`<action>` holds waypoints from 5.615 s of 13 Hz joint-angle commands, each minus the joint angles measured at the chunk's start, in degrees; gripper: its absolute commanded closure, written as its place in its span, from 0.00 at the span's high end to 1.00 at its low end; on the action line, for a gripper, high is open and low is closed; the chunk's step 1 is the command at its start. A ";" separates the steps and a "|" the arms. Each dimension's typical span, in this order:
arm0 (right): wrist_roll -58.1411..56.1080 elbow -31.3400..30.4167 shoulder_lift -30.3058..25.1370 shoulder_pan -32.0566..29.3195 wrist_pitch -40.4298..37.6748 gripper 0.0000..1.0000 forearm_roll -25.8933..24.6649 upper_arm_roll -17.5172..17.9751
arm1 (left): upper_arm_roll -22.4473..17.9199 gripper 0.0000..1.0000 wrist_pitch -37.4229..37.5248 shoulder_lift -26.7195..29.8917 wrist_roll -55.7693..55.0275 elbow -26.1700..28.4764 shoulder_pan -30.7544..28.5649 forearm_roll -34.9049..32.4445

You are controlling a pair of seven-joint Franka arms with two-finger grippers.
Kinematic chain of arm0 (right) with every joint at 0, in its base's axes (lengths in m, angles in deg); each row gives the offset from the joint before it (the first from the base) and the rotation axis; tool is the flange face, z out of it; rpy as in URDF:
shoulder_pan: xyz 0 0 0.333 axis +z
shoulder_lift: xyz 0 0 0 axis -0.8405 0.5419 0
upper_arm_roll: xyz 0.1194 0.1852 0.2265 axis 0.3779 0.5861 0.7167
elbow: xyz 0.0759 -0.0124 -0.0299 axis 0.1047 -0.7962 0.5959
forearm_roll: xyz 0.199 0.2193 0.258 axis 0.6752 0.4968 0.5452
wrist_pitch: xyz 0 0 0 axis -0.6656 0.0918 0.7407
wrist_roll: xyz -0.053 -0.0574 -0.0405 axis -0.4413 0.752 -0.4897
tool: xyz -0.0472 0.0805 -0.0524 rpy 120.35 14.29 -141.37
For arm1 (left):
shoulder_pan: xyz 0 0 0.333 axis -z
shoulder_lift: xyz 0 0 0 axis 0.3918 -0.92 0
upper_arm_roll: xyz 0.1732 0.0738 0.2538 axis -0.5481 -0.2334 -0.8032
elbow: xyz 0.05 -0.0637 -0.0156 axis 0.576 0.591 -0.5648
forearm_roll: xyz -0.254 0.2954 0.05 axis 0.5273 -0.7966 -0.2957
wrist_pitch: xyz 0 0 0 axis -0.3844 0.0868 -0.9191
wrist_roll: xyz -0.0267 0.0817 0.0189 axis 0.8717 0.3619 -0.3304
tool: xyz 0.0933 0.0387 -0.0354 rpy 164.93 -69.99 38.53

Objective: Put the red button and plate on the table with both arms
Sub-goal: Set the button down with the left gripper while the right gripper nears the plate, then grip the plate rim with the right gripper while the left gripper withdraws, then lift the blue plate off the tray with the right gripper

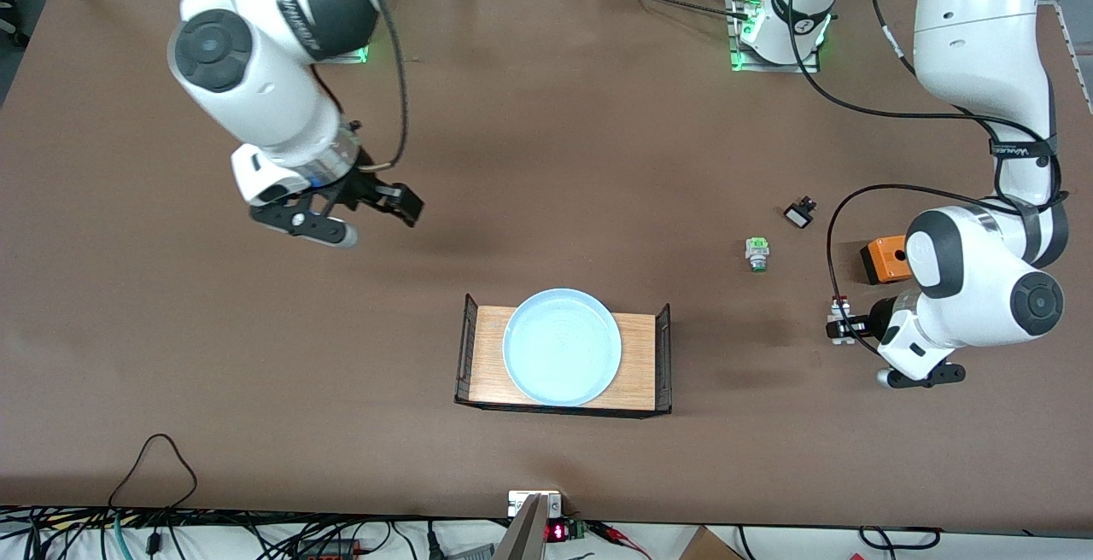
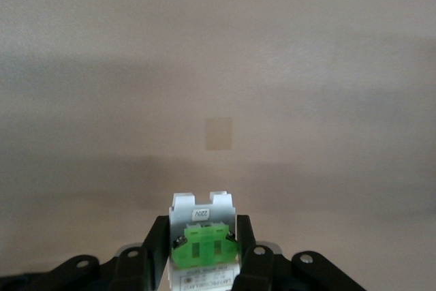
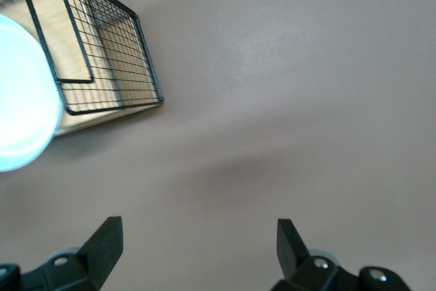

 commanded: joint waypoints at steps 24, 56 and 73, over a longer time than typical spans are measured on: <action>38.03 10.37 24.56 8.02 35.05 1.00 6.12 -0.73 | 8.81 1.00 9.80 19.34 -9.69 -2.05 -7.53 -17.05; 36.80 18.27 15.87 8.55 18.02 0.00 5.85 -1.61 | 19.49 1.00 33.37 40.20 -7.94 -2.83 -16.34 -18.39; -7.64 8.11 -0.65 -13.75 -18.03 0.00 5.50 -1.79 | 19.05 1.00 33.11 40.20 -7.85 -3.37 -16.35 -17.69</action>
